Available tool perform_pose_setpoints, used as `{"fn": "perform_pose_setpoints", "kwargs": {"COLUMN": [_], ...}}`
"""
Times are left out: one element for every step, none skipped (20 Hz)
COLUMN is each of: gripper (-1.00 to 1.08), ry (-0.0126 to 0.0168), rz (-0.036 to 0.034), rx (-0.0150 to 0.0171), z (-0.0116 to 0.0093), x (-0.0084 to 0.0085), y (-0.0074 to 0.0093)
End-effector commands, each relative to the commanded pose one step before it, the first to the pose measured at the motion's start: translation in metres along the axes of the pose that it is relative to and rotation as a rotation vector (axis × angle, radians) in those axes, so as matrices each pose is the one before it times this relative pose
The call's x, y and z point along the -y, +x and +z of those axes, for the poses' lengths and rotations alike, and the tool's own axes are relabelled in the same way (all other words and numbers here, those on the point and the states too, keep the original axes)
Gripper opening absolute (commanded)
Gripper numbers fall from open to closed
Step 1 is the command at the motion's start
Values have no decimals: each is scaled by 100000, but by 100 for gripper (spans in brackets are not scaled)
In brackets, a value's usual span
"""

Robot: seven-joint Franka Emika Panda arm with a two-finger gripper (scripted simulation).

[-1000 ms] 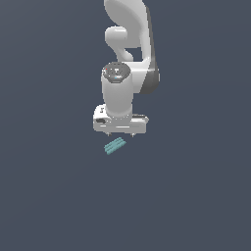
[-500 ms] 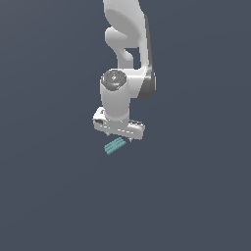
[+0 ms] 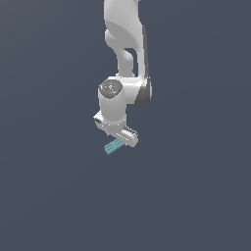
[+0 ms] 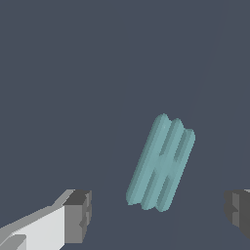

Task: Pick up the object and move it to a goal position.

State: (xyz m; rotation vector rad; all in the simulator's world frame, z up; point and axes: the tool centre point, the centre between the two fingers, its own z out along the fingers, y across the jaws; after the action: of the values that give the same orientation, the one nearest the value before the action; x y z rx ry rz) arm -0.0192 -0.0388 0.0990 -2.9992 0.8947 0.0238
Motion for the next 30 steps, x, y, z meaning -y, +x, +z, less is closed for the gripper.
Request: {"fn": "perform_pose_setpoints", "kwargs": {"gripper": [100,100,100,100,100,100,100,100,100,100,100,100,100,100,100,100,100,100,100,100,100,100,100,100,100,100,100,100,100,100], "ry": [1,-15,-19,-21,-23,-24,-24,-23,-22,-21,-19,-18,-16,-14,-12,-10,-7,-5,-3,-1,-27,0,0,0,4,0,3,2,2,2], "rz": [8101,3019,2858,2695,2534,2371,2208,2045,1882,1718,1556,1391,1227,1065,901,737,574,407,248,84,-520,0,0,0,69,0,69,49,69,69], "rx": [-300,-121,-123,-124,-124,-122,-120,-116,-111,-105,-98,-90,-82,-73,-62,-52,-41,-29,-18,-6,59,0,0,0,-3,0,-3,-3,-4,-4], "z": [845,314,294,275,257,238,220,203,185,168,151,135,119,102,86,70,55,39,23,8,-31,33,100,166,230,298,360,424,485,544], "x": [-469,-186,-179,-172,-164,-155,-146,-137,-127,-117,-107,-96,-84,-74,-63,-51,-40,-28,-18,-7,23,1,2,3,-23,4,-22,-14,-22,-21], "y": [-39,-3,3,7,11,14,16,18,20,20,21,19,18,17,15,13,11,7,6,3,-15,-2,-7,-11,14,-20,5,-9,-5,-8]}}
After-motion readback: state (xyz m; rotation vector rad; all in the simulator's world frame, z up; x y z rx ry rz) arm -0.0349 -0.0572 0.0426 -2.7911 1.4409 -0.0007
